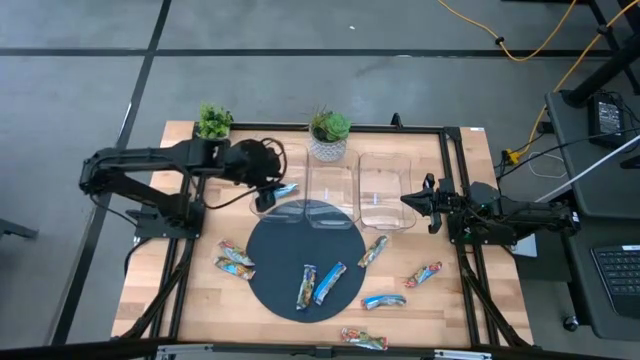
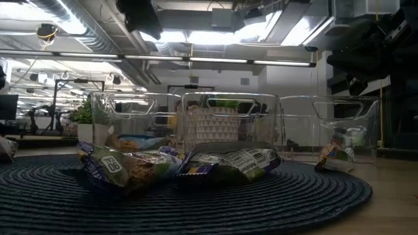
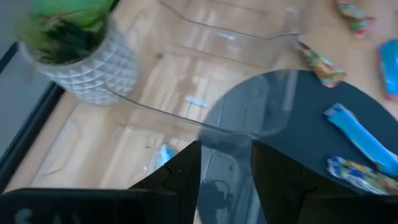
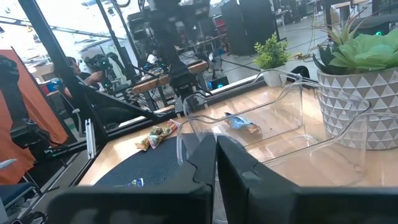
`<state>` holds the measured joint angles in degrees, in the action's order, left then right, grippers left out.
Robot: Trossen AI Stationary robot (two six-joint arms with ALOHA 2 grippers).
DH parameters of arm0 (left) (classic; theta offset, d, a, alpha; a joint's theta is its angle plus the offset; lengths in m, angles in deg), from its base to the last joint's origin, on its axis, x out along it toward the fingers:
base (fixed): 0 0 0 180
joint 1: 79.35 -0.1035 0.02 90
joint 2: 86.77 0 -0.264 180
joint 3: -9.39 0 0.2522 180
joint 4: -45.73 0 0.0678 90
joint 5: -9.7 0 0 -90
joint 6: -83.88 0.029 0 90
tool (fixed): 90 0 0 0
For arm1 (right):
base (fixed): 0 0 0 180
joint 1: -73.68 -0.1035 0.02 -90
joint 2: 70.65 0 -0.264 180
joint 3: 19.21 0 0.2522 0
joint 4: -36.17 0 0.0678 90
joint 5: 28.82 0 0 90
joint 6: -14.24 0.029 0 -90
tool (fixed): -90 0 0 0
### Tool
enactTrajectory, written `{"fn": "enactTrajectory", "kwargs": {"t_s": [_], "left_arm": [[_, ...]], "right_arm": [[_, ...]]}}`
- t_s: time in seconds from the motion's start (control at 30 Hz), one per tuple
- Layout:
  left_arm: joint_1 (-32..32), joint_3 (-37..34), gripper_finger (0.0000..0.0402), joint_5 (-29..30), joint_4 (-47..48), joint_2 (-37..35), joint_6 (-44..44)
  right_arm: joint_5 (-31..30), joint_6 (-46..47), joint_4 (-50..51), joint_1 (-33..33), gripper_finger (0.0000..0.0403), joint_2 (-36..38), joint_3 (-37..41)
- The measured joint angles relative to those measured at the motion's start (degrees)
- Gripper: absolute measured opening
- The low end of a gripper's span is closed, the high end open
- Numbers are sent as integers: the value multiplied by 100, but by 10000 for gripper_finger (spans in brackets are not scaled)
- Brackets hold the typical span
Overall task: Pick and place Granola Bars by type
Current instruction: Put the yellow granola bar into the left transparent bin
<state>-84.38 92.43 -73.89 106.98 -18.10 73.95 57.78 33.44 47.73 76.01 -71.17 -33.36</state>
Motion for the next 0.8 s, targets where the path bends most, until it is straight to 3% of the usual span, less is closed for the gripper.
{"fn": "enactTrajectory", "kwargs": {"t_s": [0.17,0.33,0.8], "left_arm": [[618,0,130,-323,589,-151,-20],[1451,0,130,-373,1264,-145,-577],[3291,0,130,262,1404,-116,-2540]], "right_arm": [[0,-4,1,1,19,0,-1],[0,-4,2,2,19,0,0],[0,0,2,0,19,0,0]]}}
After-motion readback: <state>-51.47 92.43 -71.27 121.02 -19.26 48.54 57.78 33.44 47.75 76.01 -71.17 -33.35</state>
